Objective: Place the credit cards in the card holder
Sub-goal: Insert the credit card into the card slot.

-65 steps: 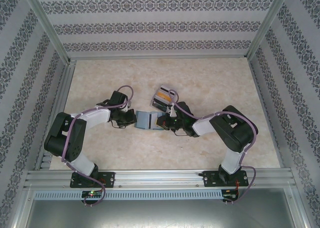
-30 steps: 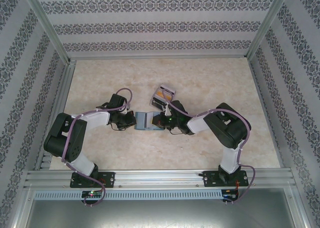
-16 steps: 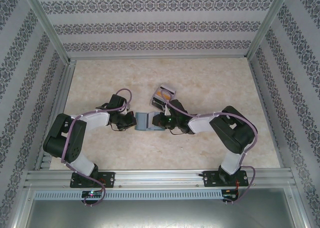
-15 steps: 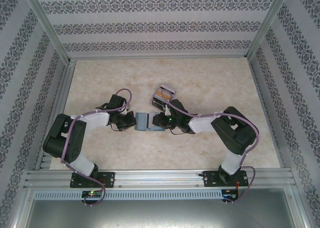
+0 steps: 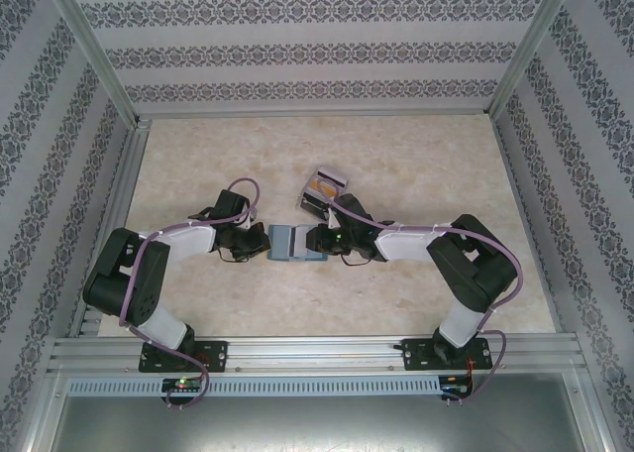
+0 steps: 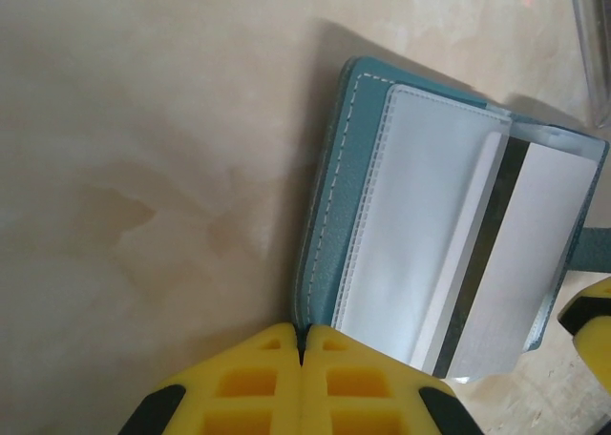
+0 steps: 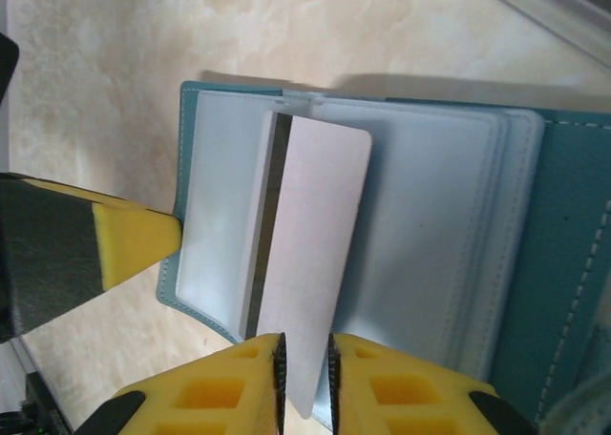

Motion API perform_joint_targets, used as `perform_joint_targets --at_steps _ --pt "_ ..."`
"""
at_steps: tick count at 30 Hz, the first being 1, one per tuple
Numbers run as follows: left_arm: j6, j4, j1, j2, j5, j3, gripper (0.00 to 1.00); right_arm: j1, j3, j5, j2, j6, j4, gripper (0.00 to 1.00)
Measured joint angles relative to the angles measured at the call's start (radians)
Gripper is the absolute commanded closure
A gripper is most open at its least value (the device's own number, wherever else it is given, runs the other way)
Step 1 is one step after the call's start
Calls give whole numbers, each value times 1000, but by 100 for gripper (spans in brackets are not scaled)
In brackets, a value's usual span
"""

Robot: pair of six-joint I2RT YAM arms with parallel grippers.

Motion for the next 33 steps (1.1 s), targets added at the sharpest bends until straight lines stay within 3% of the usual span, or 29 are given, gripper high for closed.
perform_joint_targets --at_steps 33 --pt "-19 29 0 0 11 -13 98 40 154 -9 142 -31 -43 81"
